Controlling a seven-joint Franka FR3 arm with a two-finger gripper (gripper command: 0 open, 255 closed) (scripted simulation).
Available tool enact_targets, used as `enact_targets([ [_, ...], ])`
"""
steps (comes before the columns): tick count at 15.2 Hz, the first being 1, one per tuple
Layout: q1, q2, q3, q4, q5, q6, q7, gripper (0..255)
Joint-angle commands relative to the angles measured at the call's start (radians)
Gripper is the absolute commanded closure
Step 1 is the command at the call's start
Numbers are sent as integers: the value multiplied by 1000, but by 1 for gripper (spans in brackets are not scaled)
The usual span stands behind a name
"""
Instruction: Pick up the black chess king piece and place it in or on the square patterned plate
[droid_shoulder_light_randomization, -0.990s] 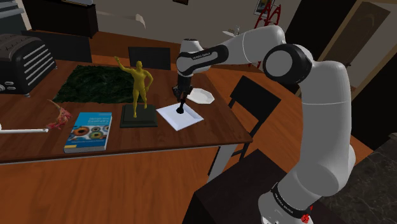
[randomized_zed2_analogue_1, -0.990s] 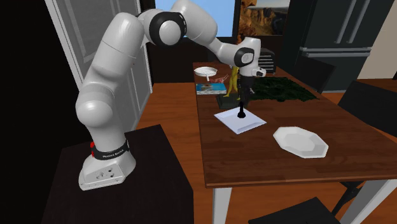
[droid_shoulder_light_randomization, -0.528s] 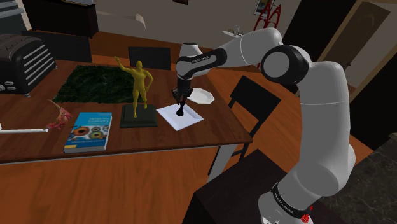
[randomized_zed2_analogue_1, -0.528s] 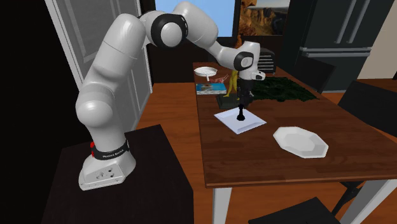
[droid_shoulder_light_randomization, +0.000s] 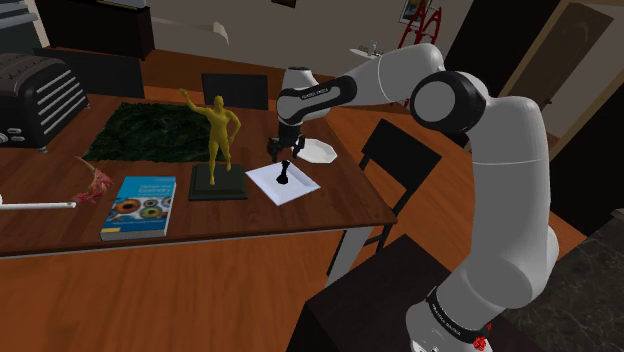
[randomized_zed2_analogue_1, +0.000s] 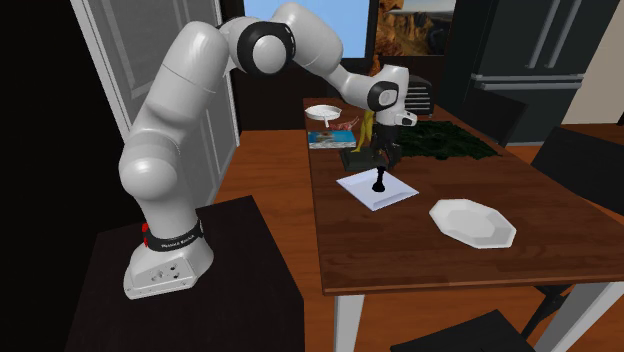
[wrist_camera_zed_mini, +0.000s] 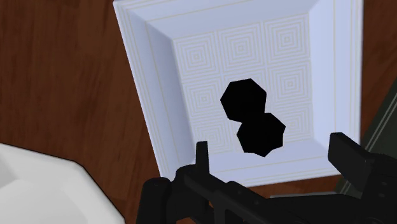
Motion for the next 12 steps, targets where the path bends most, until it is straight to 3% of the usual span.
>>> enact_targets([
  [1, 0, 0, 0, 0, 0, 0, 0, 0],
  [5, -1, -58, 5, 39, 8, -97, -5, 0],
  [12, -1, -58, 5, 39, 8, -97, -5, 0],
])
